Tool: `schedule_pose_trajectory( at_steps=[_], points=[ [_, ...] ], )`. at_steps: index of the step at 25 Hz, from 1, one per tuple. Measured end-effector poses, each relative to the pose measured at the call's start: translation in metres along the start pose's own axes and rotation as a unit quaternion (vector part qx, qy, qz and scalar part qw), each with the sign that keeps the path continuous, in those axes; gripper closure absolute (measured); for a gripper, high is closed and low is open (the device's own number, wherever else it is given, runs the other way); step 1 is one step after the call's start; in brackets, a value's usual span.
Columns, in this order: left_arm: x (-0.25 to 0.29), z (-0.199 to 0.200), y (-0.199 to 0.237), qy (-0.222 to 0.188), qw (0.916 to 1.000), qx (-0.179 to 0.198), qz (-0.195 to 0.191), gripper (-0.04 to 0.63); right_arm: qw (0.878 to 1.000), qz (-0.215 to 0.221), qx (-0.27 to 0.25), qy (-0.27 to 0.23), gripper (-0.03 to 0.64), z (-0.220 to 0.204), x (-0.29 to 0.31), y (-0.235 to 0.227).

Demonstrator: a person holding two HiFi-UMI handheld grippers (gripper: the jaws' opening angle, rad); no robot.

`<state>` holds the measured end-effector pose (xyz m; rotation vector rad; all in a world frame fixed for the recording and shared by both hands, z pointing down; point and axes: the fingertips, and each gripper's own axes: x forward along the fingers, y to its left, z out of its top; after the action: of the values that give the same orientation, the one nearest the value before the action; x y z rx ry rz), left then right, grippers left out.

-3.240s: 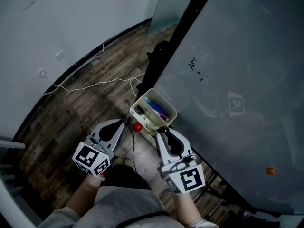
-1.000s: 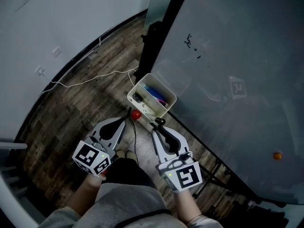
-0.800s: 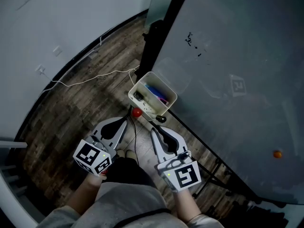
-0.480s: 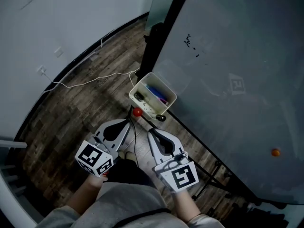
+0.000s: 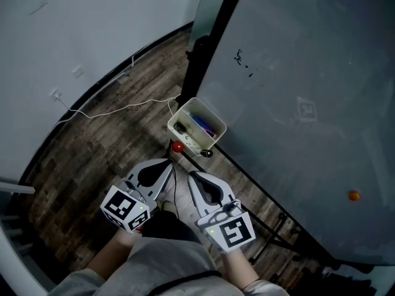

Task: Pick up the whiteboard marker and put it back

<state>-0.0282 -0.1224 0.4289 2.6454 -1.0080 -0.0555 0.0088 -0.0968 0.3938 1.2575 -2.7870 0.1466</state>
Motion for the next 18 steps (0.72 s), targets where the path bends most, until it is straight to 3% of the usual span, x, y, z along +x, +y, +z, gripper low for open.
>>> schedule_pose_trajectory(
  at_steps=[18],
  points=[
    [-0.007, 0.017, -0.030, -0.013, 0.9996, 0.006, -0.024, 0.580, 1.000, 0.003, 0.000, -0.016, 0.597, 0.019, -0.017, 0.017]
  ],
)
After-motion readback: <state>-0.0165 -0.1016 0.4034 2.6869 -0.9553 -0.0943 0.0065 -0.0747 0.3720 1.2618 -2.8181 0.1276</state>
